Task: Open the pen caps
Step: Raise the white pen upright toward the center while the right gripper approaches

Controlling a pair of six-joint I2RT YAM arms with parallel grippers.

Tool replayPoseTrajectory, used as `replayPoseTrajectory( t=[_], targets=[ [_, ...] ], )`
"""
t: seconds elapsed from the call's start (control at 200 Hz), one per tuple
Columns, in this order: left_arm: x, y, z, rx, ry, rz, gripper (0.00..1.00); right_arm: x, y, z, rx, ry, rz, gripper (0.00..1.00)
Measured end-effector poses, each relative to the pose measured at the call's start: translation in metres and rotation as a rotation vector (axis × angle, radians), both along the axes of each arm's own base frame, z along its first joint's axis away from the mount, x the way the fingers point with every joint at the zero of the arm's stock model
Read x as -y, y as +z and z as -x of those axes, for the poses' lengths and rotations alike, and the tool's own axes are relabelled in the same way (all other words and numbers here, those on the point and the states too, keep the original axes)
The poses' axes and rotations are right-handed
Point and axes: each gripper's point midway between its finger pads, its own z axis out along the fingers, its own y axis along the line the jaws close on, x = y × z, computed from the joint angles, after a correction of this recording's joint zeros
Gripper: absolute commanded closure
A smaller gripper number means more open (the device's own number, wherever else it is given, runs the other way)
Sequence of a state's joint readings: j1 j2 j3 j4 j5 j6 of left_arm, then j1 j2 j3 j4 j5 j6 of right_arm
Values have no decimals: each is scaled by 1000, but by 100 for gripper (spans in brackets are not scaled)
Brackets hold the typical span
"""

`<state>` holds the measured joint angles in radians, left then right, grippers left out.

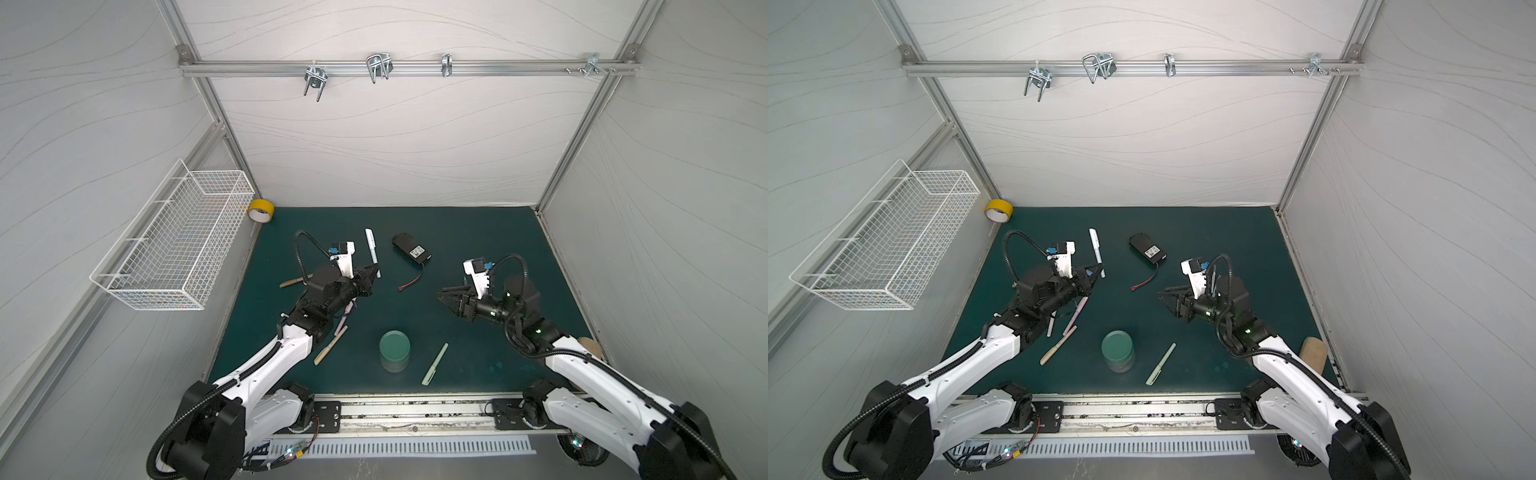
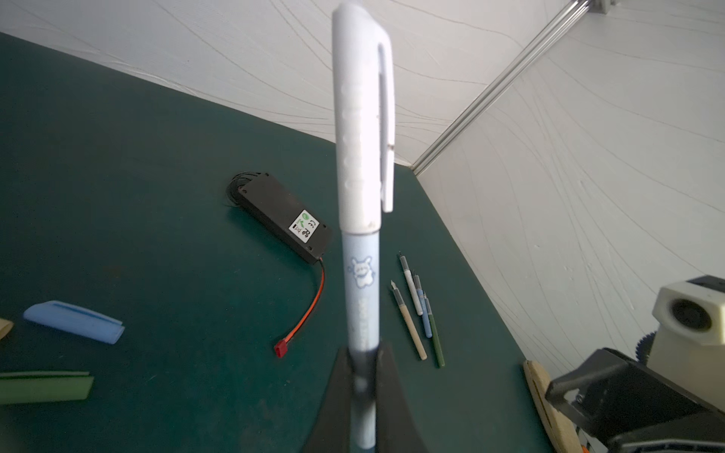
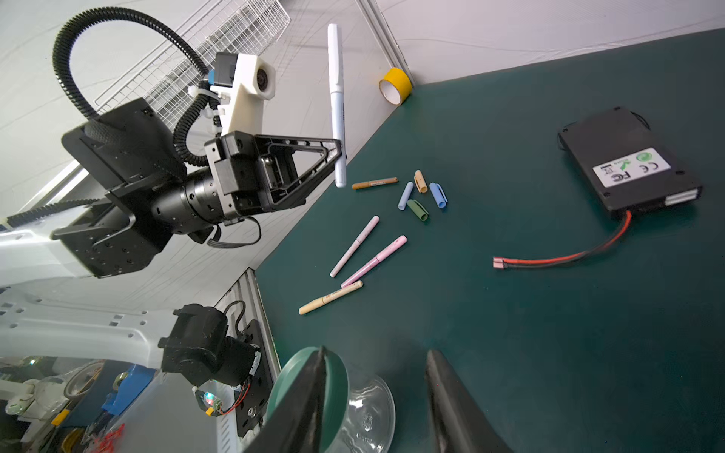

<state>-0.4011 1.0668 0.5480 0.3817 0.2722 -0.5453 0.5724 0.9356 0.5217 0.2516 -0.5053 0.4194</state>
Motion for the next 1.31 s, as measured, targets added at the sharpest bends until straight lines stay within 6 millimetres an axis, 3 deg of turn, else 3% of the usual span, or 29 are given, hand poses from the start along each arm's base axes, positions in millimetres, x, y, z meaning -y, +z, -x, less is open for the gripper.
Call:
replayPoseTrajectory(
  t=[0.215,0.395,0.63,1.16,1.305],
  targets=[
    [20,19,12,76,-111,50,98,-30,27,-6,51,76,-11,57],
    [43,19,29,97,-209,35,98,-53,36,-12,44,125,-12,59],
    [55,17,42,111,-271,20,98,-74,54,-14,67,158,-27,61],
    [64,20,53,136,-328,25,99,-92,55,-39,51,77,5,67],
    [66,21,56,137,-340,25,99,-96,52,-42,38,76,9,79]
  ],
)
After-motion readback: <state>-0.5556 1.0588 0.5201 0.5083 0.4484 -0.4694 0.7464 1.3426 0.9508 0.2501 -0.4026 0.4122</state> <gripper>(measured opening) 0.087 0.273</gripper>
